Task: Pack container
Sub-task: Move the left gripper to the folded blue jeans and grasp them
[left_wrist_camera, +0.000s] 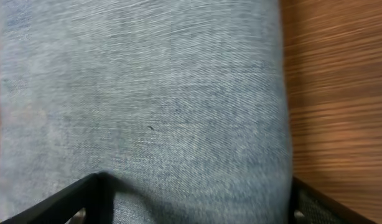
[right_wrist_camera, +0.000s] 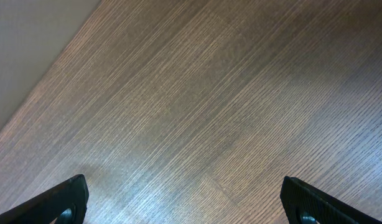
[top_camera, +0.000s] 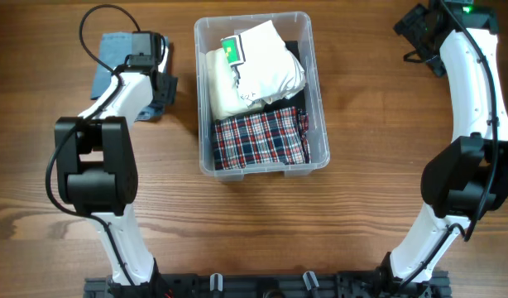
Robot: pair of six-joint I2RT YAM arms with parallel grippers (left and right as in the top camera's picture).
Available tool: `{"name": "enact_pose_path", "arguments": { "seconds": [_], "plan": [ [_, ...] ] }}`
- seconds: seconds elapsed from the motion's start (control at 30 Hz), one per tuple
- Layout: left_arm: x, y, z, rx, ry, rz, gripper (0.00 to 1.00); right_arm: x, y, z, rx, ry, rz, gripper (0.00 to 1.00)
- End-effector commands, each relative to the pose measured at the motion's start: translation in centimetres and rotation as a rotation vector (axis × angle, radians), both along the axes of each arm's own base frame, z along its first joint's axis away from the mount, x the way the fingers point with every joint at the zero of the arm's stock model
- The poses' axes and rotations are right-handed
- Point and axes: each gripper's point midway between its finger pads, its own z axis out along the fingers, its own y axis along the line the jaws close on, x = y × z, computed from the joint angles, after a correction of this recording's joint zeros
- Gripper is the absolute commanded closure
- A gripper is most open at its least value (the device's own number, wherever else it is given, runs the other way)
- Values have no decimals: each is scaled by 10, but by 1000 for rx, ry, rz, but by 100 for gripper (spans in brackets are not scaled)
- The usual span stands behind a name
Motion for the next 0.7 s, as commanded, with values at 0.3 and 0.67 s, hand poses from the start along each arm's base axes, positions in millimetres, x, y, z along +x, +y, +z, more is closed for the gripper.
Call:
{"name": "enact_pose_path", "arguments": {
  "seconds": [0.3,0.67],
  "plan": [
    [-13,43,-11,192,80,32,11,1,3,-8,11,13,-3,0],
    [-25,55,-16,196,140,40,39,1,3,-8,11,13,-3,0]
  ]
}}
